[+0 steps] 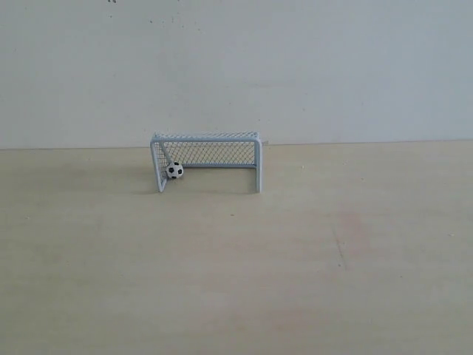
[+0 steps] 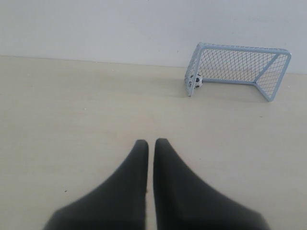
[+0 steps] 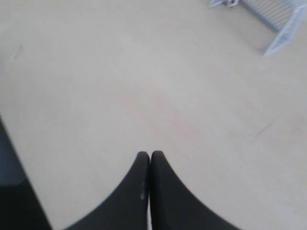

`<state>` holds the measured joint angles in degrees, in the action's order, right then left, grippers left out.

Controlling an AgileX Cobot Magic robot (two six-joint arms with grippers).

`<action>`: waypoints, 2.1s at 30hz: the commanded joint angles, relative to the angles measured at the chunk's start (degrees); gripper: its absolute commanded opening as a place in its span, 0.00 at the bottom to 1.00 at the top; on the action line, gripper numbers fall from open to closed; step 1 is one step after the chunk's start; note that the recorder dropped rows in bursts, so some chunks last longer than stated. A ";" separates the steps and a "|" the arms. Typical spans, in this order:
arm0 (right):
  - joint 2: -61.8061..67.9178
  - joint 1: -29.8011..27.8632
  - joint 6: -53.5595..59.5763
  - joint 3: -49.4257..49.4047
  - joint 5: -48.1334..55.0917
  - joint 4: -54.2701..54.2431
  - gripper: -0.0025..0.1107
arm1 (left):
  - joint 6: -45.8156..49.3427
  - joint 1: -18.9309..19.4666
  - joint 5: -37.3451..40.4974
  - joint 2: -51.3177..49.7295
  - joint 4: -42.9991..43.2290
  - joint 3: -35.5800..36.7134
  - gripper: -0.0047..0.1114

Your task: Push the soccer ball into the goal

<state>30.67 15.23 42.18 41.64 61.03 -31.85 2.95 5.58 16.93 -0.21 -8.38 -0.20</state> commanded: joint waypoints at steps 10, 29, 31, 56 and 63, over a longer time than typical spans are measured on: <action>-15.03 -12.47 -4.33 -0.33 -9.86 -0.71 0.02 | 0.08 -0.32 -0.04 0.21 0.32 0.20 0.08; -30.67 -19.29 -6.54 -0.59 -11.69 -0.83 0.02 | 0.08 -0.32 -0.04 0.21 0.32 0.20 0.08; -30.67 -19.29 -8.94 -1.72 -16.29 -0.97 0.02 | 0.08 -0.32 -0.04 0.21 0.32 0.20 0.08; -30.67 -21.55 -16.69 -40.83 -54.33 -4.25 0.02 | 0.08 -0.32 -0.04 0.21 0.32 0.20 0.08; -30.67 -21.44 -19.18 -41.64 -51.11 -2.85 0.02 | 0.08 -0.32 -0.04 0.21 0.32 0.20 0.08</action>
<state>0.24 -6.14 23.67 0.23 9.54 -36.48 2.95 5.58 16.93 -0.21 -8.38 -0.20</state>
